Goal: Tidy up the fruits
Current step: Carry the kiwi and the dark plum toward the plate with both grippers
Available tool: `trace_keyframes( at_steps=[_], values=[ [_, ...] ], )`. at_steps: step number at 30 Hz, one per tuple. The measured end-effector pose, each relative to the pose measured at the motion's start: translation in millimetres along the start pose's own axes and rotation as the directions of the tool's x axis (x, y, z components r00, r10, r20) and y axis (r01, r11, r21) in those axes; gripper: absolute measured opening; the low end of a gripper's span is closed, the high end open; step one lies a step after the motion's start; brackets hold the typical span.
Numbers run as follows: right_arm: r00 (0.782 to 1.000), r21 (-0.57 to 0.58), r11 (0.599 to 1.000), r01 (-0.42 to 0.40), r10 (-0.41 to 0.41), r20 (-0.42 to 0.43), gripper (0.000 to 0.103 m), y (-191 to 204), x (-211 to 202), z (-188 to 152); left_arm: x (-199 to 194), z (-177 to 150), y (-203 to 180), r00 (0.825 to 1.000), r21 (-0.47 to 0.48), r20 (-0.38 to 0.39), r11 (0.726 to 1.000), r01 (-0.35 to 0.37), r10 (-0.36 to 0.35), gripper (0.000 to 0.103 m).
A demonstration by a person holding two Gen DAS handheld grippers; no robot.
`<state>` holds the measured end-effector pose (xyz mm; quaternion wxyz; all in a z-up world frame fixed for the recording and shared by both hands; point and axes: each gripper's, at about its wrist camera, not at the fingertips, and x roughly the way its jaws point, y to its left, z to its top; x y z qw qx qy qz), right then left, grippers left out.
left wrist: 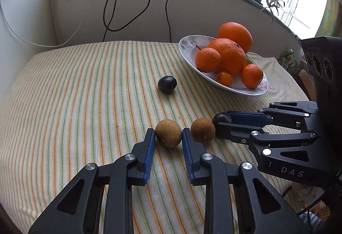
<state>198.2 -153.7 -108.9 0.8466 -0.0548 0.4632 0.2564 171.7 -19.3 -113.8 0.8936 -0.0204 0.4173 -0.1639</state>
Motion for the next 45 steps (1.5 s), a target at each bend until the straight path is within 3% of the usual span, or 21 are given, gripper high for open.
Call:
trace_keyframes(
  at_steps=[11, 25, 45],
  values=[
    [0.995, 0.057, 0.998, -0.004, -0.001, 0.1, 0.025, -8, -41, -16, -16, 1, 1, 0.999, -0.037, 0.05, 0.999, 0.021, -0.02, 0.024],
    [0.974, 0.112, 0.993, 0.028, -0.052, 0.219, 0.024, -28, -96, -33, -37, 18, -38, 0.991, 0.027, 0.112, 0.997, 0.066, -0.069, 0.024],
    [0.967, 0.098, 0.994, 0.046, -0.069, 0.246, 0.024, -38, -96, -15, -24, 49, -74, 0.986, 0.089, 0.138, 0.993, 0.08, -0.092, 0.024]
  ],
)
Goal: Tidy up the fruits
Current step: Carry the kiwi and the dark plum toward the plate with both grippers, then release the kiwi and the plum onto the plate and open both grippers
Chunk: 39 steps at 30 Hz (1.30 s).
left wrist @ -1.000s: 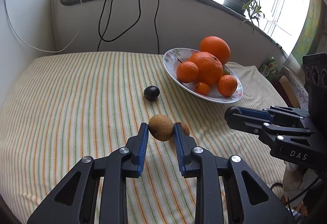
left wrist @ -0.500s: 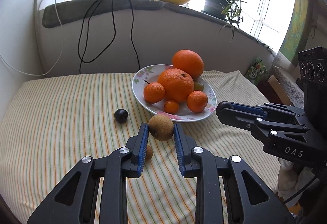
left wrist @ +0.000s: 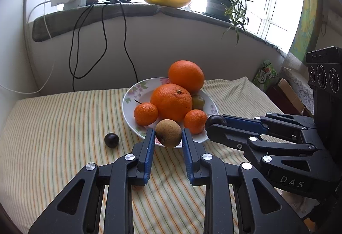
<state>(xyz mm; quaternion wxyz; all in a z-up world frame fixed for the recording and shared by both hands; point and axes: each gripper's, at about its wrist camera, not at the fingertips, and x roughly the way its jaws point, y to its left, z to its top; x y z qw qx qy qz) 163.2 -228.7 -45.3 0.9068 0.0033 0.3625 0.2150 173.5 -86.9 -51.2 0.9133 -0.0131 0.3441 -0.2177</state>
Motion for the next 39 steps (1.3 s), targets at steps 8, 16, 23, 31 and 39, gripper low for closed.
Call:
trace_keyframes(
  at_steps=[8, 16, 23, 31, 39],
  values=[
    [1.0, -0.008, 1.0, 0.006, -0.006, -0.011, 0.024, 0, 14, 3, 17, 5, 0, 1.0, 0.006, -0.015, 1.0, -0.006, 0.006, 0.024],
    [1.0, 0.002, 1.0, 0.008, -0.008, -0.022, 0.024, -7, 25, 4, 31, 8, 2, 1.0, 0.011, -0.028, 1.0, -0.014, 0.015, 0.024],
    [1.0, -0.003, 1.0, 0.015, -0.015, -0.023, 0.024, -9, 27, 5, 37, 12, 4, 0.999, 0.015, -0.033, 1.0, -0.024, 0.025, 0.024],
    [0.999, -0.007, 1.0, 0.014, -0.014, -0.035, 0.024, -9, 31, 6, 44, 14, 9, 0.998, 0.01, -0.048, 0.999, -0.038, 0.039, 0.024],
    [0.999, -0.035, 0.999, 0.033, -0.034, -0.039, 0.025, -4, 37, 7, 44, 15, 11, 0.997, 0.01, -0.05, 0.999, -0.052, 0.052, 0.024]
  ],
)
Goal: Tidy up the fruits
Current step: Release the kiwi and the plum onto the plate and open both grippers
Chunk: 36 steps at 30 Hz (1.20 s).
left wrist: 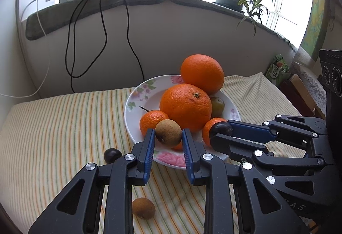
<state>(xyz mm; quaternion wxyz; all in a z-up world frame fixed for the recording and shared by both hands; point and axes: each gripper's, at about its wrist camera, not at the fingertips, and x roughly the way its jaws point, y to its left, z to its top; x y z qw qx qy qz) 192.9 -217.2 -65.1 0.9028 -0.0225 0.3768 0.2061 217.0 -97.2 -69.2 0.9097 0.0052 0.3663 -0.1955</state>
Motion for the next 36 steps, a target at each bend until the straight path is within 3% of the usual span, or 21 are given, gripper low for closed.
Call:
trace_keyframes(
  at_steps=[5, 7, 9, 16, 19, 23, 36],
  values=[
    [1.0, 0.005, 1.0, 0.003, -0.003, 0.002, 0.025, -3, -1, 0, -1, 0, 1, 1.0, -0.008, 0.003, 1.0, -0.003, 0.003, 0.025],
    [1.0, 0.007, 1.0, 0.008, -0.008, 0.004, 0.029, -4, -2, 0, -1, 1, 1, 1.0, -0.009, 0.004, 1.0, -0.005, 0.005, 0.025],
    [1.0, 0.009, 1.0, 0.011, -0.011, 0.014, 0.043, -6, -4, 0, -2, 1, 1, 1.0, -0.01, 0.006, 1.0, -0.005, 0.005, 0.025],
    [0.999, 0.015, 1.0, 0.024, -0.025, 0.03, 0.046, -10, -11, 1, -7, 3, 1, 1.0, -0.013, 0.02, 1.0, -0.01, 0.01, 0.029],
    [0.999, 0.02, 0.999, 0.031, -0.032, 0.041, 0.054, -11, -16, -1, -9, 3, 1, 1.0, -0.012, 0.023, 1.0, -0.01, 0.011, 0.029],
    [0.998, 0.022, 0.999, 0.036, -0.037, 0.05, 0.057, -12, -21, -2, -13, 4, 0, 1.0, -0.009, 0.025, 1.0, -0.011, 0.011, 0.029],
    [0.995, 0.043, 0.998, 0.044, -0.048, 0.085, 0.075, -12, -38, -6, -31, 1, -2, 0.998, -0.004, 0.053, 1.0, -0.019, 0.019, 0.043]
  ],
)
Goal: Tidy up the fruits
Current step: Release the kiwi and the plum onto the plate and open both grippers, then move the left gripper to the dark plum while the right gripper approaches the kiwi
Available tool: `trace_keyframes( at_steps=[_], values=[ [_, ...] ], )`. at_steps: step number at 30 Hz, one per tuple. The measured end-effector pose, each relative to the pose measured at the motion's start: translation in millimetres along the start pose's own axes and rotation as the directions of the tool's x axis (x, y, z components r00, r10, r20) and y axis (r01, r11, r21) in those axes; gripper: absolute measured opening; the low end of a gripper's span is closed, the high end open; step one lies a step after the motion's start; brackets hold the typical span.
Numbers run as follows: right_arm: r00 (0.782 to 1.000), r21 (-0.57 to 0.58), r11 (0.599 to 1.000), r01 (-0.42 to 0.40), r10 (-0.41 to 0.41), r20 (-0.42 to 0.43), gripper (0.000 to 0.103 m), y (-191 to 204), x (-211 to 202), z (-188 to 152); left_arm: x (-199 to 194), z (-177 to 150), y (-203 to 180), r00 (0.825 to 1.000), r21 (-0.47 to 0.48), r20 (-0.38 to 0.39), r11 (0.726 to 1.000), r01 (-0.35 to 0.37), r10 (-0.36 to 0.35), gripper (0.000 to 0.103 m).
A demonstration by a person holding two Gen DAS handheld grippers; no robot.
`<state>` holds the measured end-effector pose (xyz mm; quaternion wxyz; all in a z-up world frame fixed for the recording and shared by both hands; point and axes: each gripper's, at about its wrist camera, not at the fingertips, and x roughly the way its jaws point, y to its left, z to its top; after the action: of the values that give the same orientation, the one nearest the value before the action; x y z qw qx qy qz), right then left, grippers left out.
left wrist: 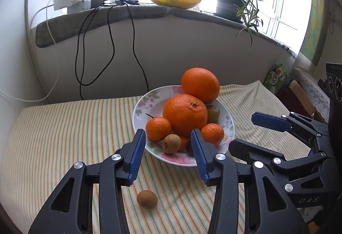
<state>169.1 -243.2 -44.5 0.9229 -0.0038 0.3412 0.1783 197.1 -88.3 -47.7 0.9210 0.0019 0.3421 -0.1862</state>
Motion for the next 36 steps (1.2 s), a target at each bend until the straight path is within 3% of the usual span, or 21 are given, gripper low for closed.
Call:
trace_keyframes(
  at_steps=[18, 32, 36],
  values=[
    [0.999, -0.004, 0.999, -0.039, 0.039, 0.009, 0.077, 20, -15, -4, -38, -24, 22, 0.999, -0.014, 0.025, 1.0, -0.024, 0.024, 0.043],
    [0.993, -0.05, 0.993, -0.11, 0.108, -0.037, 0.077, 51, -1, -12, -53, -69, 67, 0.998, -0.086, -0.029, 0.995, -0.053, 0.051, 0.043],
    [0.989, -0.078, 0.988, -0.134, 0.129, -0.069, 0.071, 61, 7, -17, -51, -73, 75, 0.998, -0.109, -0.04, 0.993, -0.048, 0.044, 0.043]
  ],
)
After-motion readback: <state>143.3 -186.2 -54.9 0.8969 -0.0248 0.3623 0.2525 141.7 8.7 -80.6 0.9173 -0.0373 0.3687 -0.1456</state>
